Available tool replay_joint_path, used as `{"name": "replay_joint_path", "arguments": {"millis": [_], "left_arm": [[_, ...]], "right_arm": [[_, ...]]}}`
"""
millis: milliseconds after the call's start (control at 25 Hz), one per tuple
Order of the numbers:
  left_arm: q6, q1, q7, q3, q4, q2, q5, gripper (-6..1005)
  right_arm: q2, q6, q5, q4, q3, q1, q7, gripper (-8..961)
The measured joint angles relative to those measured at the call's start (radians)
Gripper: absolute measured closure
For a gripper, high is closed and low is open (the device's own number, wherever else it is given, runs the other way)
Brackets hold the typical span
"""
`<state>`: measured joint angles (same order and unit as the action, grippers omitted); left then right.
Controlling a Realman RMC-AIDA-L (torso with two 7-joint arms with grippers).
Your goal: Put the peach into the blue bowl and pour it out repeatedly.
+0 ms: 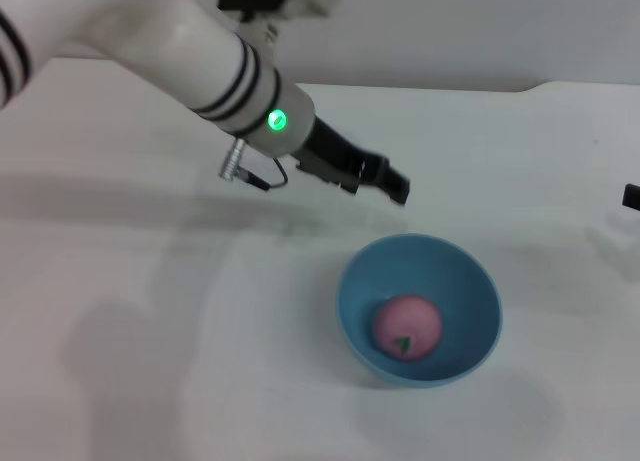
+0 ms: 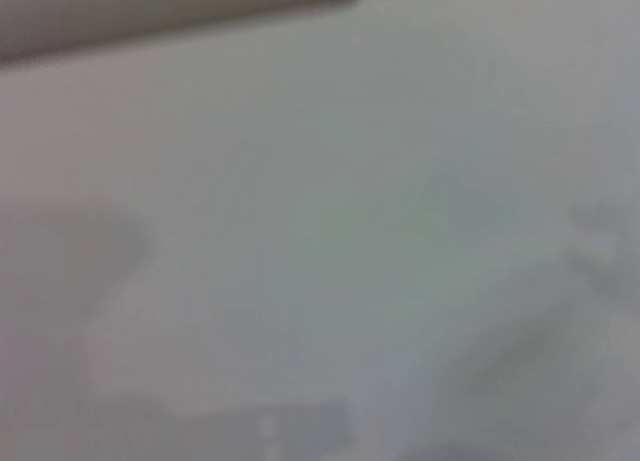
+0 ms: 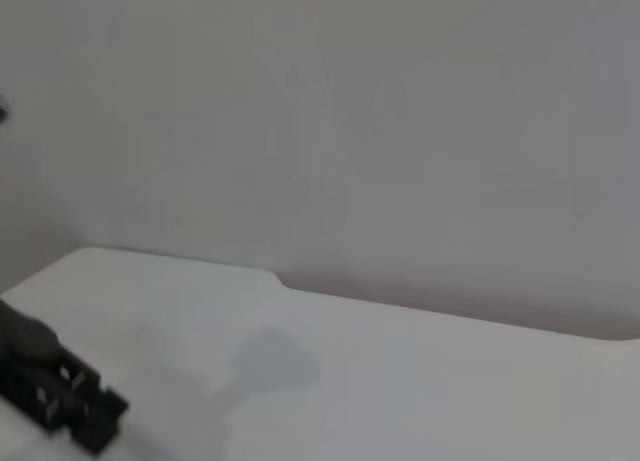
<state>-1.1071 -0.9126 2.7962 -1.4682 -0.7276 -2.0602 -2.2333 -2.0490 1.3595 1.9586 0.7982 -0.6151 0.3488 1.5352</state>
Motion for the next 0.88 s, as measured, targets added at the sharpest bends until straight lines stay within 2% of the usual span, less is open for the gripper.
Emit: {"name": "replay_joint_path", "arguments": {"millis": [120, 160, 200, 480, 600, 760, 880], "left_arm": [[-0.005, 0.054, -0.111, 0.121, -0.019, 0.000, 0.084, 325], [-0.007, 0.097, -0.194, 0.207, -0.013, 0.001, 0.188, 328], [-0.007, 0.097, -0.194, 0.207, -0.013, 0.001, 0.188, 332], [-0.114, 0.279, -0.544, 0.474, 0.115, 0.004, 0.736, 334], [-0.191, 0.343, -0.685, 0.575, 0.186, 0.003, 0.894, 333], [-0.297, 0.425, -0.975, 0.666, 0.297, -0.002, 1.129, 333], [-0.321, 0.497, -1.366, 0.687, 0.389, -0.009, 1.327, 334]], "right_arm": [[-0.011, -0.026, -0.005, -0.003, 0.000, -0.002, 0.000, 533], [-0.013, -0.032, -0.006, -0.009, 0.000, -0.001, 0.000, 533], [-0.013, -0.032, -0.006, -0.009, 0.000, -0.001, 0.000, 533], [-0.015, -0.067, -0.011, -0.073, 0.000, 0.024, -0.009, 534], [-0.020, -0.088, -0.052, -0.103, 0.000, 0.033, -0.016, 533], [-0.019, -0.122, -0.217, -0.167, 0.000, 0.031, -0.045, 532], [-0.018, -0.127, -0.331, -0.208, 0.000, 0.020, -0.107, 533]]}}
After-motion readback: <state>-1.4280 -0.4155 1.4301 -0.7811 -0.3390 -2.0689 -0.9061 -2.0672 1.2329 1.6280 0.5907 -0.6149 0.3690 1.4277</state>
